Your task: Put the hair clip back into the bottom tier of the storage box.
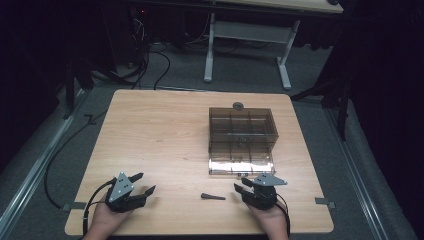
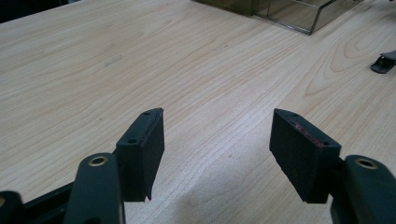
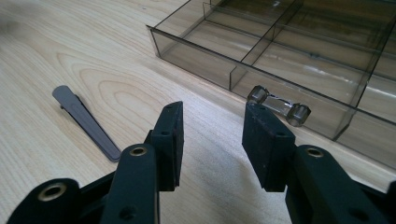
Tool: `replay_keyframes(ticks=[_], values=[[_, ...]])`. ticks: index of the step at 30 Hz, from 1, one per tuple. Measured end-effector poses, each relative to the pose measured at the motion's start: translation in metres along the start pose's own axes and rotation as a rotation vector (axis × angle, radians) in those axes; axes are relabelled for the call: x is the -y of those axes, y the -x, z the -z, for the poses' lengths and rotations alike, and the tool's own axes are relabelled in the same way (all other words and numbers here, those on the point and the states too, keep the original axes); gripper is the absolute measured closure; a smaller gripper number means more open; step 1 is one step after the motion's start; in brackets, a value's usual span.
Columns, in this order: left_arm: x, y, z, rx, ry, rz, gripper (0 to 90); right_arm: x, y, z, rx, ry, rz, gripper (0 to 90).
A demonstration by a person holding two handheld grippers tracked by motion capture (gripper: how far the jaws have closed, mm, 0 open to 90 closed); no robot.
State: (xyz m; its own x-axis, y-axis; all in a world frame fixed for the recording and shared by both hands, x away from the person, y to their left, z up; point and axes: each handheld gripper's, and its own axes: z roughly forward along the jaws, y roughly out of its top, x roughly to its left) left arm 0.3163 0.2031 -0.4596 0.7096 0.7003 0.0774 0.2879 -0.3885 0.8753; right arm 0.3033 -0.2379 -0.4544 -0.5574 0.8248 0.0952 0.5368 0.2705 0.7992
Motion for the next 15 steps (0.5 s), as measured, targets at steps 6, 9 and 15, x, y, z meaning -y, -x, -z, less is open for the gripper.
replay_keyframes(ticks=[6,9,15], values=[[-0.0015,-0.0005,-0.0029,0.014,-0.022,-0.001,35.8,0.0009,-0.0044,-0.0019,0.017,-0.016,0.032,58.1],[-0.0015,0.0003,-0.0029,0.019,-0.024,-0.011,35.7,0.0011,-0.0060,-0.0024,0.034,-0.024,0.037,58.2],[-0.0015,0.0014,-0.0029,0.036,-0.026,-0.023,35.6,0.0002,-0.0057,-0.0039,0.047,-0.041,0.029,57.2]])
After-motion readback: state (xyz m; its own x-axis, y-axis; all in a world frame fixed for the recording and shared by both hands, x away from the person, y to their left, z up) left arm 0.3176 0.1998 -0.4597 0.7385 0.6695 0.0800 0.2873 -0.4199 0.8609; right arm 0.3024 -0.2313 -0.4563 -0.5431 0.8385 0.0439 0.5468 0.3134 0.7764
